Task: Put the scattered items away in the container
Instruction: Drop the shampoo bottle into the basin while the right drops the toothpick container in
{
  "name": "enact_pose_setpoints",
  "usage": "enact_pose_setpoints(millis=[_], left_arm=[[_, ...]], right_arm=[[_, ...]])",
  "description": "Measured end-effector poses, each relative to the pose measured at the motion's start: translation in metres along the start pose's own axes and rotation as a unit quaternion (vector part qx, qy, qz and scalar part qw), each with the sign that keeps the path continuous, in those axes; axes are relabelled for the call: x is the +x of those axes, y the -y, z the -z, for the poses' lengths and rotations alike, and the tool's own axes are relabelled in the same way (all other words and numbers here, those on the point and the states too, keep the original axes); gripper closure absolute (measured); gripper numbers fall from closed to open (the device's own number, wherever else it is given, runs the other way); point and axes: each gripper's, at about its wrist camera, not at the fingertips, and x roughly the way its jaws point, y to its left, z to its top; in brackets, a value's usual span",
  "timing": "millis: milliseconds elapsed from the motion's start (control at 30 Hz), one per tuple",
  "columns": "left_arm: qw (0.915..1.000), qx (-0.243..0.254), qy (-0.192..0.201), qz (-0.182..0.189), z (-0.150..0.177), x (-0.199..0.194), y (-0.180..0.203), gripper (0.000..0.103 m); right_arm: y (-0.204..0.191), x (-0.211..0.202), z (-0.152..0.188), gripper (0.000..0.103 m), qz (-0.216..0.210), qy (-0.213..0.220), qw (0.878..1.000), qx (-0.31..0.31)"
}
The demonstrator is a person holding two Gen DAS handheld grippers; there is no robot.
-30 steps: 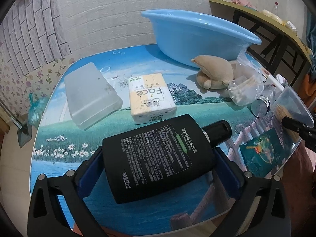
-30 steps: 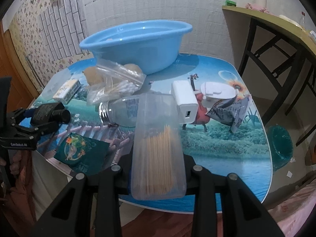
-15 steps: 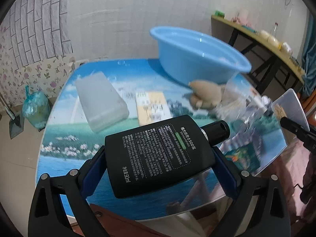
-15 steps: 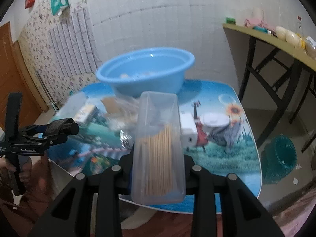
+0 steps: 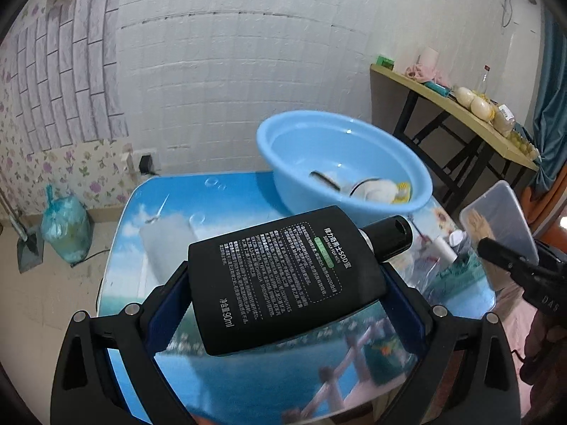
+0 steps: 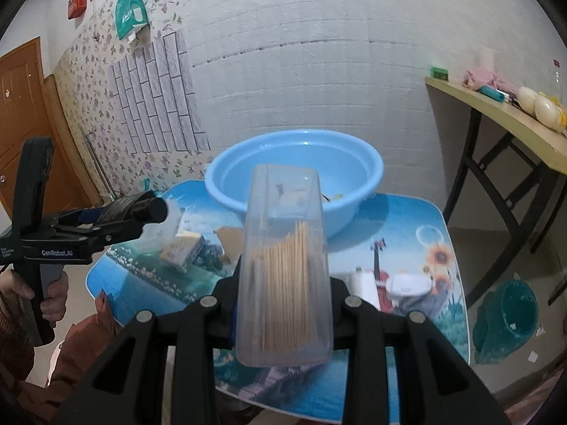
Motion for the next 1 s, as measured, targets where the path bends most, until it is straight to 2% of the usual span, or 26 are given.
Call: enact_pose_setpoints(millis=[467, 867, 1000], left_arm=[[0.9993, 0.03, 0.001, 0.021, -0.058, 0.048, 0.03, 0.004], [0.9984, 0.045, -0.02, 0.027, -0.085, 0.105, 0.045, 0.004], [0.9981, 0.054, -0.005, 0.03, -0.093, 0.11, 0.047, 0.004]], right_arm=[[0.015, 0.04, -0.042, 0.072, -0.005, 0.007, 1.0, -0.011], [0.042, 0.091, -0.068, 0.071, -0.003, -0.005, 1.0, 0.002], [0.049, 0.102, -0.073, 0.071, 0.004, -0.003, 1.0, 0.005]])
